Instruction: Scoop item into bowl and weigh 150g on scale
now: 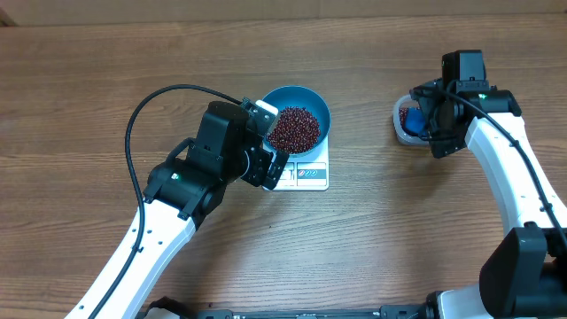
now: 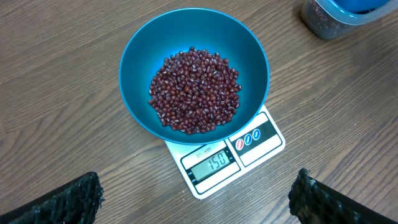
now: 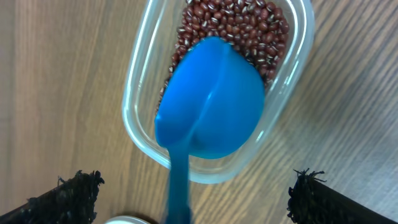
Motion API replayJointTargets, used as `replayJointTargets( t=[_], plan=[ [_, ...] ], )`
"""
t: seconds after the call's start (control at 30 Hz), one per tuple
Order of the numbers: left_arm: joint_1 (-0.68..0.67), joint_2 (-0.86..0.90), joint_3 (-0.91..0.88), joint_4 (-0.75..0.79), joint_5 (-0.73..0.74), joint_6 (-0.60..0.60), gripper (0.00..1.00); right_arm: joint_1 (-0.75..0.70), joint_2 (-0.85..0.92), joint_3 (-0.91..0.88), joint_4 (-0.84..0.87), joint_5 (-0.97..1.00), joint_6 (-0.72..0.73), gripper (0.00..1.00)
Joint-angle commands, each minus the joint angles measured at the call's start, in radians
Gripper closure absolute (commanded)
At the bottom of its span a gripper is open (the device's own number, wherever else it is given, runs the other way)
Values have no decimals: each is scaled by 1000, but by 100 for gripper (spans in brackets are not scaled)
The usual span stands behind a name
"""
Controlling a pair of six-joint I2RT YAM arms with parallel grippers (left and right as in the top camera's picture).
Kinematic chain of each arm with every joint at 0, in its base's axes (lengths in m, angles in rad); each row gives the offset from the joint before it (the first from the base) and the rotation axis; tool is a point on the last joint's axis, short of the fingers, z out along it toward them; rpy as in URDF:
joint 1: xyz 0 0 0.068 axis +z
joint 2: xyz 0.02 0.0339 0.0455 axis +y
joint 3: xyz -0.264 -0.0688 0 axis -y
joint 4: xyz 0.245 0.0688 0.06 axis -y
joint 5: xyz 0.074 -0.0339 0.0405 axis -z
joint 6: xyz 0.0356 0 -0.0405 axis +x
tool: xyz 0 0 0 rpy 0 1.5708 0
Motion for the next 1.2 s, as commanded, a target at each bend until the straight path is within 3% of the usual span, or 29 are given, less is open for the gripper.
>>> replayJointTargets(
  t=[0.0, 0.1, 0.47, 0.87, 1.17],
  plan=[
    [5, 0, 0, 3, 0, 16, 1, 1, -19, 14, -14, 6, -83, 0],
    [5, 0, 0, 3, 0, 16, 1, 1, -35, 36, -40, 37, -101, 0],
    [5, 0, 0, 3, 0, 16, 0, 1, -76, 170, -113, 44, -410, 0],
    [5, 0, 0, 3, 0, 15, 0, 1, -76, 515, -525, 49, -1011, 0],
    [5, 0, 0, 3, 0, 16, 1, 1, -76, 578, -573, 58, -1050, 0]
  ],
)
